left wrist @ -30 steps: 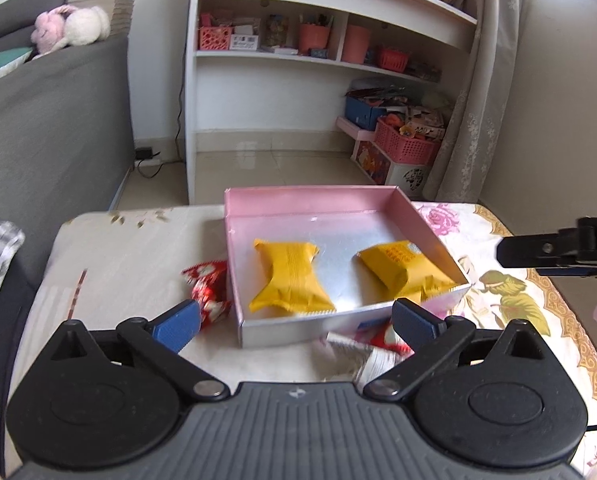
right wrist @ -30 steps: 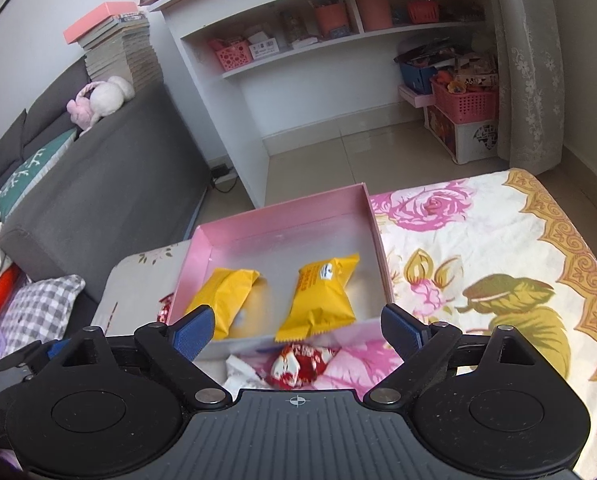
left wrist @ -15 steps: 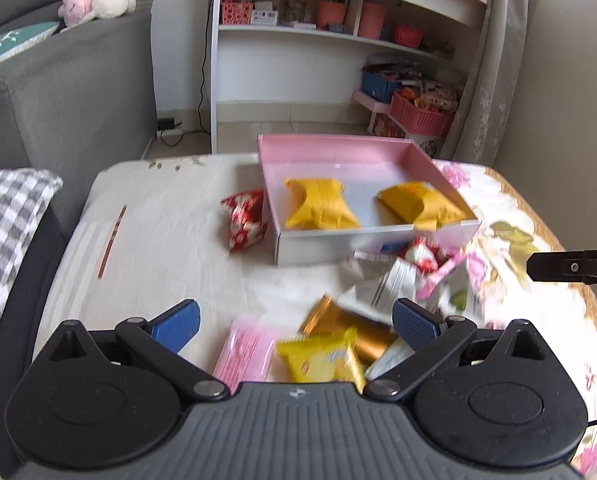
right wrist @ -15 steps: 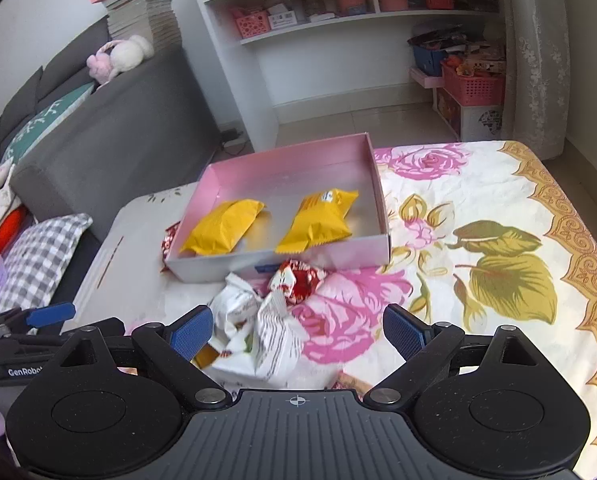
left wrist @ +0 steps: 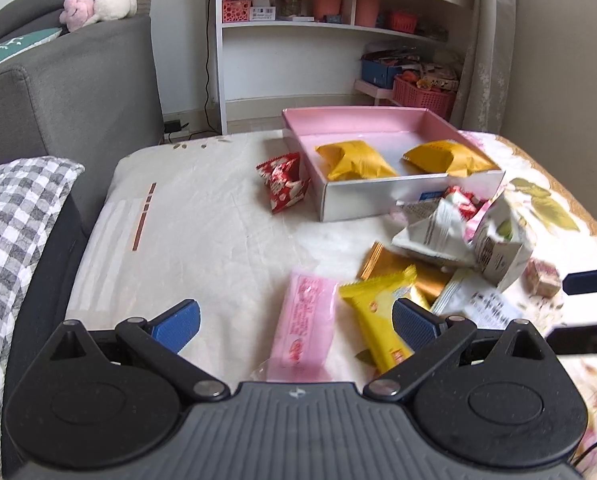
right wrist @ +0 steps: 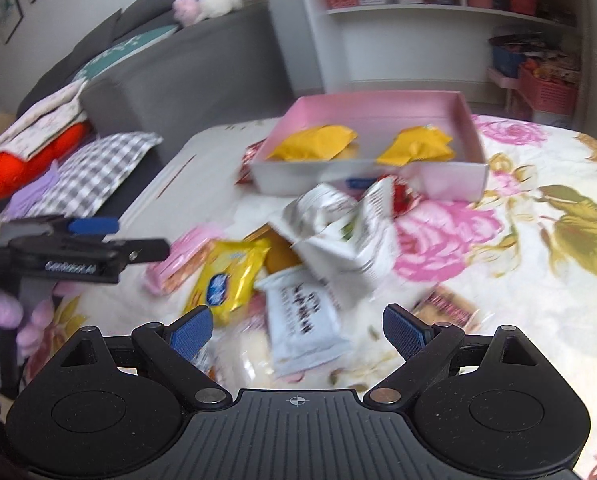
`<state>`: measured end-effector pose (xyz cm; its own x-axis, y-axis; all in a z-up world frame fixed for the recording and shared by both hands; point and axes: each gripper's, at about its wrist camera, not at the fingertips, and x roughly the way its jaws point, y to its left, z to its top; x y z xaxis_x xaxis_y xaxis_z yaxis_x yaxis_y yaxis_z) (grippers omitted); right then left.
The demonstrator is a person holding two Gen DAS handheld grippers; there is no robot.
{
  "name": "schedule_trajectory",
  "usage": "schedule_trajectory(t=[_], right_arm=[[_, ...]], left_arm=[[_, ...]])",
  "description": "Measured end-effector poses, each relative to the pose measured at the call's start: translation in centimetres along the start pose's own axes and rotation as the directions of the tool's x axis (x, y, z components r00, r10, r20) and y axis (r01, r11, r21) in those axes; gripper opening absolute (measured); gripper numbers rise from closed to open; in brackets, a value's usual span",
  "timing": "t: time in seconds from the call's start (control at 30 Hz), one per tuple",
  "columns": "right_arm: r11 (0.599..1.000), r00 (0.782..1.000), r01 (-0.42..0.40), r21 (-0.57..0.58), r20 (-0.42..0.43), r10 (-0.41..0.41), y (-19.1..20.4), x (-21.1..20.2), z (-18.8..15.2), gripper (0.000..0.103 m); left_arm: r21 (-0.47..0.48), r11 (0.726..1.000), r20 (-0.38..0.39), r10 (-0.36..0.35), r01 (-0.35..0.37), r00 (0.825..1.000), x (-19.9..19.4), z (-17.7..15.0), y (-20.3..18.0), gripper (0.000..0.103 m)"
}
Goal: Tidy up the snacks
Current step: 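Withdraw both tools from the box back toward the snack pile, then grasp the pink wrapped bar with the left tool while the right tool grasps the clear pastry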
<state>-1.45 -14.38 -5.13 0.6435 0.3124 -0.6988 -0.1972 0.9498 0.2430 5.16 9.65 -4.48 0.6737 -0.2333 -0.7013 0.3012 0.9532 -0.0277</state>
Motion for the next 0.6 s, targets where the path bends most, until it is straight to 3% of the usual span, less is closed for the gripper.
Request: schedule_trajectory(t=[0.37,0.6], right_arm=[[0.995,1.000,-0.024,-0.095,-0.006,0.023,2.1,1.2,-3.4,0.094],[0.975,1.000,-0.001,-0.220,0.001,0.002,3.4,1.9,-5.2,0.094]], left_arm=[[0.060,0.998,0.007,-0.030,0.030,1.000,2.4,-2.2,0.7,0.099],[0.056,0.998,-0.014,-0.035,0.036,0.999,3.7,-2.8,0.9,0.081]])
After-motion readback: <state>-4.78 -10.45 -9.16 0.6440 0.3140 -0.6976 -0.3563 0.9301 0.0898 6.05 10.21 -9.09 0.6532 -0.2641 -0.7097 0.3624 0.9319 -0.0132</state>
